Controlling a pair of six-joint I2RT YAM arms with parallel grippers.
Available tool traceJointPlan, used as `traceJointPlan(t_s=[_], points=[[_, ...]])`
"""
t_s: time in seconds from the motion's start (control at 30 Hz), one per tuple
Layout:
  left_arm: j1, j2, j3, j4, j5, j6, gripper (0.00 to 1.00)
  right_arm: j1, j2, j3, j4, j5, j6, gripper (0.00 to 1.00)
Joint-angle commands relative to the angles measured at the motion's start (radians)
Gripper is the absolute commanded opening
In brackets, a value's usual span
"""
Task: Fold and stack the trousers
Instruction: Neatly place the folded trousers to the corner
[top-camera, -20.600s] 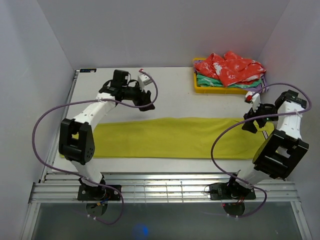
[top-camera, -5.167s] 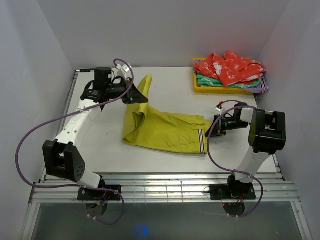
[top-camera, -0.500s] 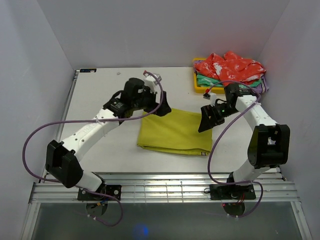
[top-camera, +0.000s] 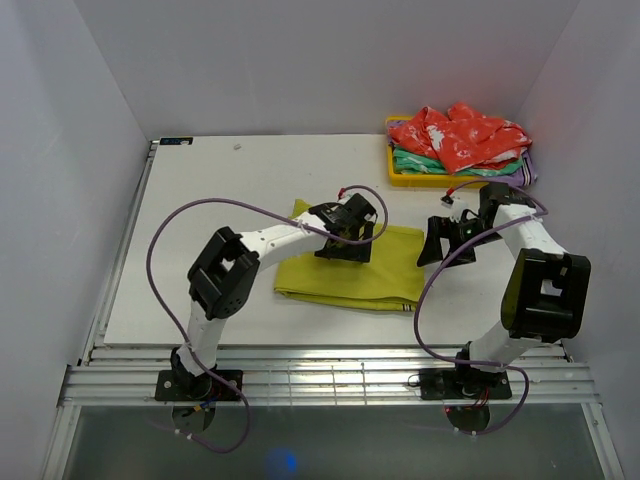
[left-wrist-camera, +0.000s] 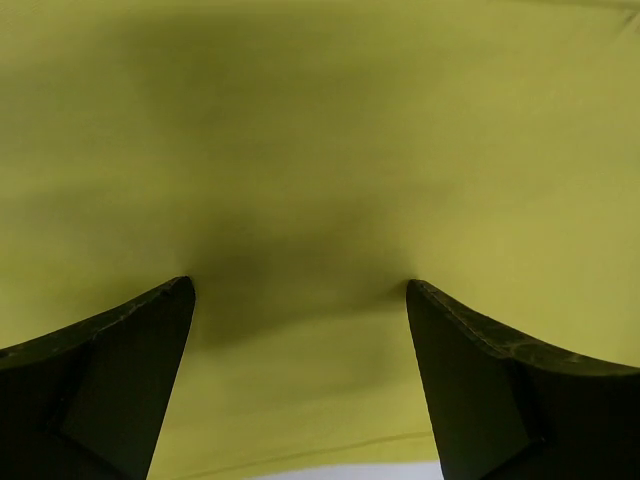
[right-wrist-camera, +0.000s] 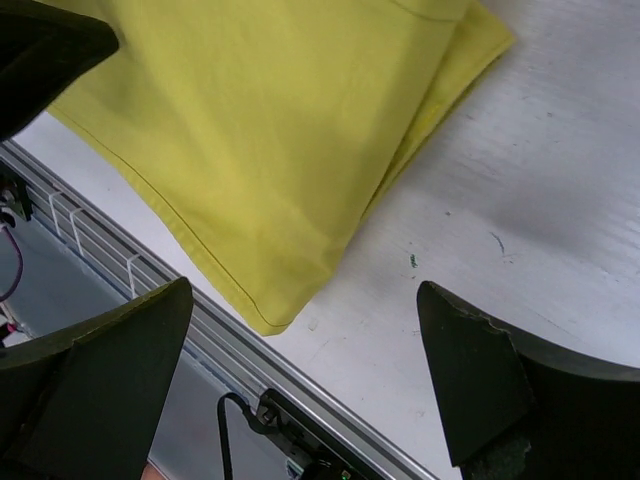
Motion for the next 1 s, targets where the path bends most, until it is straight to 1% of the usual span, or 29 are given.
traceJointPlan(t_s=[0.0,0.1,0.2,0.23,0.3,0.33,0.47,0.5,0.57,0.67,0.7,0.73,0.8,0.83,0.87,0.93,0.97], points=[[-0.040,0.085,0.141,-0.103,-0.099,-0.113,0.98,-0.030,-0.034,0.033,0.005,-0.003,0.002,0.98],[-0.043,0.188,0.143,-0.116,-0.092,-0.142,0.98,-0.044,-0.022,0.039,0.003,-0.001,-0.005,0.98],[0.035,0.244,0.105,-0.104,-0.093,-0.154,0.98,-0.049,-0.008,0.056,-0.006,0.000,-0.019,0.98],[0.099,0.248,0.095,-0.099,-0.098,-0.148,0.98,-0.050,-0.004,0.067,-0.011,0.000,-0.024,0.98],[0.173,0.252,0.088,-0.099,-0.115,-0.127,0.97,-0.052,0.007,0.076,-0.012,0.002,-0.034,0.98],[0.240,0.251,0.083,-0.097,-0.122,-0.115,0.97,-0.052,0.012,0.081,-0.011,0.000,-0.036,0.98],[0.359,0.251,0.072,-0.097,-0.174,0.000,0.98,-0.052,0.041,0.104,-0.011,-0.018,-0.047,0.98],[0.374,0.249,0.063,-0.075,-0.200,0.072,0.98,-0.052,0.044,0.110,-0.009,-0.021,-0.048,0.98],[0.437,0.245,0.019,-0.056,-0.245,0.105,0.98,-0.052,0.048,0.113,-0.009,-0.029,-0.056,0.98],[0.538,0.240,-0.039,0.040,-0.196,0.219,0.98,-0.052,0.041,0.108,-0.014,-0.038,-0.067,0.98],[0.558,0.245,-0.050,0.118,-0.161,0.293,0.98,-0.052,0.038,0.102,-0.014,-0.039,-0.070,0.98],[0.595,0.255,-0.047,0.128,-0.162,0.403,0.98,-0.052,0.035,0.098,-0.017,-0.041,-0.074,0.98],[0.641,0.298,-0.020,0.133,-0.138,0.462,0.98,-0.052,0.024,0.092,-0.020,-0.036,-0.085,0.98],[0.697,0.309,-0.009,0.130,-0.103,0.508,0.98,-0.052,0.021,0.088,-0.021,-0.033,-0.088,0.98],[0.724,0.318,0.000,0.133,-0.036,0.529,0.98,-0.052,0.013,0.087,-0.023,-0.032,-0.093,0.98],[0.785,0.323,0.015,0.168,0.032,0.592,0.98,-0.053,0.009,0.085,-0.026,-0.030,-0.103,0.98],[0.802,0.327,0.026,0.182,0.042,0.634,0.98,-0.053,0.007,0.085,-0.031,-0.032,-0.108,0.98]])
